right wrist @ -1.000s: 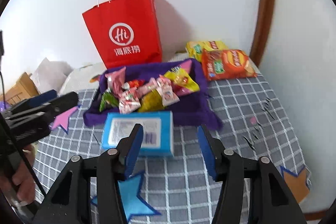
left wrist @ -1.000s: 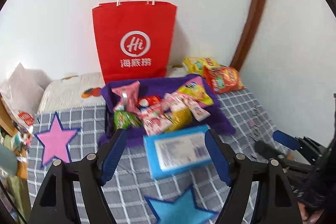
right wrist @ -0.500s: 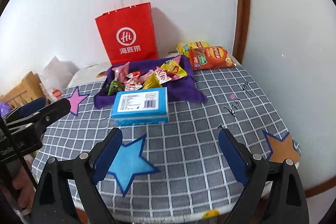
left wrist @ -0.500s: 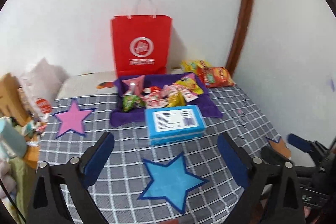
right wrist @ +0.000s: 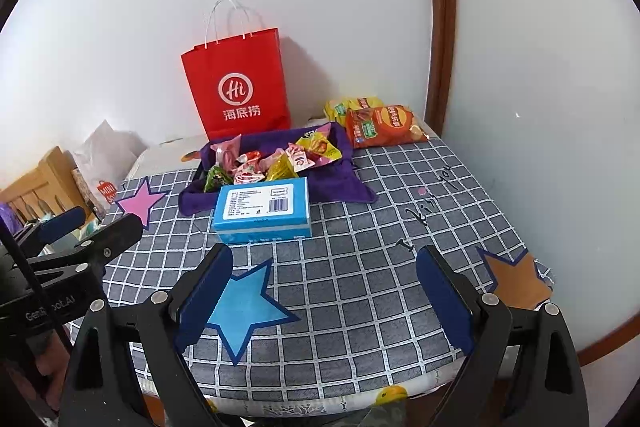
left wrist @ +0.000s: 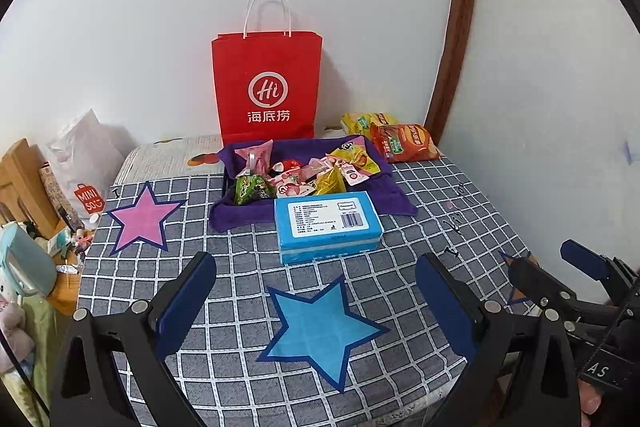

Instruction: Organize snacks

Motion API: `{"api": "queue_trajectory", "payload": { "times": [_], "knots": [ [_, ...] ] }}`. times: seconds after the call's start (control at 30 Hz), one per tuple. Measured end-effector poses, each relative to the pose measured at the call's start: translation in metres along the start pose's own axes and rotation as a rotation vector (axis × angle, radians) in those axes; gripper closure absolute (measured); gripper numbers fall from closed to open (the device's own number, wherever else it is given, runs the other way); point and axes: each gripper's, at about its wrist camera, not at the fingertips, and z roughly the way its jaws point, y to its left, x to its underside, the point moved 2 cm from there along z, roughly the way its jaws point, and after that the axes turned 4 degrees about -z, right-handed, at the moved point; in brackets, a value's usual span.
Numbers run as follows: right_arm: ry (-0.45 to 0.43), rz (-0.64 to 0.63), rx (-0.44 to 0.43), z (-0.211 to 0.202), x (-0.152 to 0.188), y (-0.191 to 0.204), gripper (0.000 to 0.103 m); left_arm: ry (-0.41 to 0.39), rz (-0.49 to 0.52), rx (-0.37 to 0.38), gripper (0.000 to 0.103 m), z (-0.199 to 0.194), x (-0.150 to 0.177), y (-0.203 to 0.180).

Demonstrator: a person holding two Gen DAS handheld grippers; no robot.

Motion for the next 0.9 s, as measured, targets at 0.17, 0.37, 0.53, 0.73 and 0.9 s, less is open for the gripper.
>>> {"api": "queue_trajectory", "payload": {
  "times": [0.17, 0.37, 0.53, 0.73, 0.9],
  "knots": [
    [0.0, 0.009, 0.004, -0.0009, 0.0018, -0.0016, 0.011, -0.009, -0.007, -0.008, 0.002, -0.0039, -0.0001, 0.0005],
    [-0.007, 0.002, 0.008, -0.0049, 0.0032, -0.0006, 0.011, -0.012, -0.007, -0.011, 0.002, -0.0053, -0.0013, -0.0004],
    [-0.011, 0.003, 0.016, -0.0064, 0.0027, -0.0016, 0.011, -0.009, -0.003, -0.004, 0.002, -0.0055, -0.0014, -0.0029],
    [-0.011, 0.003, 0.023, -0.0065, 0.0029, -0.0036, 0.011, -0.009, 0.001, -0.008, 0.002, -0.0064, -0.0018, -0.0036],
    [-0.015, 0.001, 0.02, -0.0075, 0.0023, -0.0029, 0.011, -0.007, -0.001, -0.01, 0.002, -0.006, -0.0022, -0.0028]
  ]
}}
